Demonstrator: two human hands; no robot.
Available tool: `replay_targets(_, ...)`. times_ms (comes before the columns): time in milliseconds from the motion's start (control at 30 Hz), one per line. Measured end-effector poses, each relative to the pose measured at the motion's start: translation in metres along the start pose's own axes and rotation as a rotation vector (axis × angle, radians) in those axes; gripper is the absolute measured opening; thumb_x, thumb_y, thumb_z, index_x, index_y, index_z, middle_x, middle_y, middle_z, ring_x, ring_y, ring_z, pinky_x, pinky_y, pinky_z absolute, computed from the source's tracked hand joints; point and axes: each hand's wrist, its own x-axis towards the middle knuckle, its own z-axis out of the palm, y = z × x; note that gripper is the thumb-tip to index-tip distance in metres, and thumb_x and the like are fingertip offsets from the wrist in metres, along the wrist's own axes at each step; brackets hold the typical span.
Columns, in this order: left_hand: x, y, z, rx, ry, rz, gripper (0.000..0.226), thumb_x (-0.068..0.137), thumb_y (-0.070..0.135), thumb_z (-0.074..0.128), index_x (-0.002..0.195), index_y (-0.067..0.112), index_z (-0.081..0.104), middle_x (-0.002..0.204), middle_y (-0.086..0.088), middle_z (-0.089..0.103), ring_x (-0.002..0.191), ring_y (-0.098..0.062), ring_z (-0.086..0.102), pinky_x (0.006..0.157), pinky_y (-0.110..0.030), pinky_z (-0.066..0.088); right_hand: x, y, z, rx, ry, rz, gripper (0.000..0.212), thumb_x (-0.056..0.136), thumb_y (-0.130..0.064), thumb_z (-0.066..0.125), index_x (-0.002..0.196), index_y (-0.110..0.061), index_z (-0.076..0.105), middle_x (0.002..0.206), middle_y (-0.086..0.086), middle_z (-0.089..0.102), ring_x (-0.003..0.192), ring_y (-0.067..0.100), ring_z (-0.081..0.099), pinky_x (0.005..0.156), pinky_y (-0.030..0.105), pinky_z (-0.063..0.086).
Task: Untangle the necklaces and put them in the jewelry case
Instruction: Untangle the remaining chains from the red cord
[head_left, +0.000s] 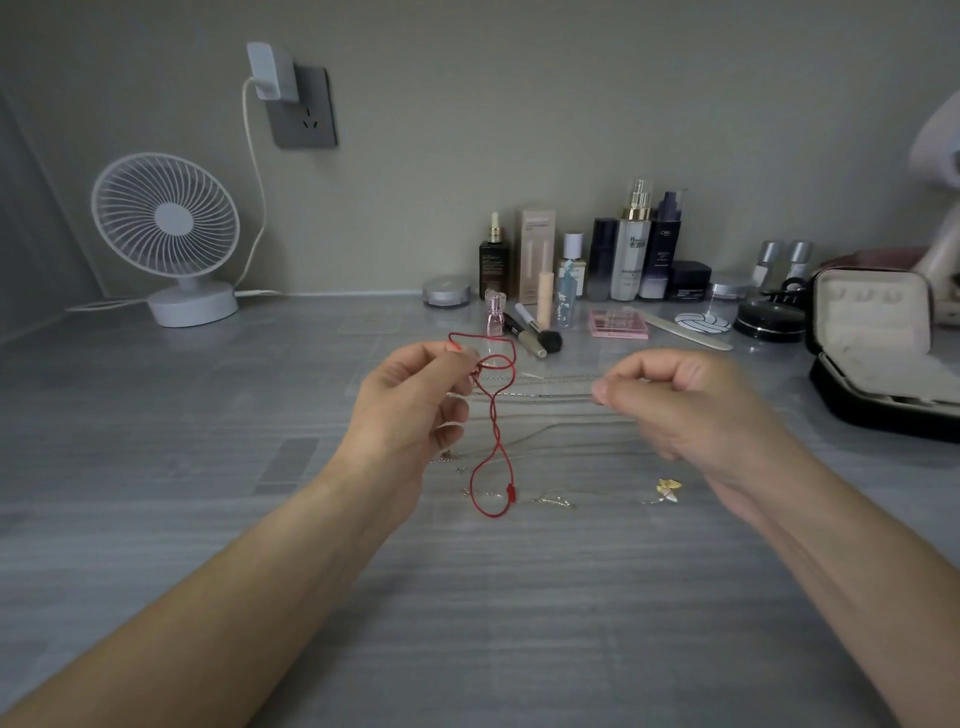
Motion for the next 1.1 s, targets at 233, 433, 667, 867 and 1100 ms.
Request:
replay_targets(233, -0.001, 0.0, 0.0, 0.02, -0.056, 0.052, 0.017, 0.076, 0.016, 0.068, 0.065, 0.022, 0.058, 0.066, 0.005, 0.059, 0.059, -0.005, 0.053, 0.068, -0.025, 0.039, 0.0, 0.001, 0.002, 0.11, -0.083, 0.077, 0.02, 0.084, -0.005, 0.056, 0.066, -0.01, 0.062, 0.058, -0.001, 0.059, 0.052, 0.007, 0.055, 0.051, 0.019, 0.047)
replay_targets(433, -0.005, 0.0, 0.002, -0.004, -0.156, 0.019, 0.014, 0.083, 0.016, 0.06, 0.07, 0.02, 0.058, 0.059, 0.006, 0.066, 0.055, -0.005, 0.057, 0.063, -0.023, 0.04, -0.002, 0.004, 0.005, 0.01, -0.146, 0.057, 0.015, 0.085, -0.014, 0.059, 0.071, -0.014, 0.062, 0.043, -0.011, 0.037, 0.039, 0.003, 0.029, 0.044, 0.018, 0.024)
replay_targets(667, -0.009, -0.006, 0.004, 0.041, -0.317, 0.01, 0.015, 0.065, 0.027, 0.065, 0.072, 0.015, 0.061, 0.07, 0.001, 0.068, 0.062, -0.008, 0.061, 0.057, -0.016, 0.047, -0.006, 0.002, 0.011, 0.014, -0.199, -0.099, 0.029, 0.061, -0.038, 0.068, 0.074, -0.012, 0.066, 0.047, 0.001, 0.033, 0.043, 0.009, 0.023, 0.043, 0.013, 0.025)
replay_targets(867, -0.008, -0.009, 0.006, 0.061, -0.306, 0.005, 0.015, 0.063, 0.027, 0.067, 0.071, 0.015, 0.065, 0.076, -0.004, 0.073, 0.066, -0.011, 0.066, 0.057, -0.015, 0.048, -0.007, 0.006, 0.016, -0.126, -0.182, -0.164, 0.027, 0.062, -0.04, 0.073, 0.068, -0.015, 0.065, 0.035, -0.01, 0.028, 0.038, 0.006, 0.019, 0.04, 0.017, 0.017)
replay_targets(1100, -0.008, -0.009, 0.007, 0.086, -0.239, -0.03, 0.01, 0.077, 0.019, 0.066, 0.067, 0.02, 0.063, 0.073, 0.001, 0.07, 0.064, -0.01, 0.06, 0.06, -0.022, 0.041, -0.005, 0.007, 0.015, -0.149, -0.181, -0.178, 0.017, 0.077, -0.014, 0.071, 0.063, -0.012, 0.062, 0.032, -0.009, 0.031, 0.034, 0.004, 0.022, 0.039, 0.013, 0.021)
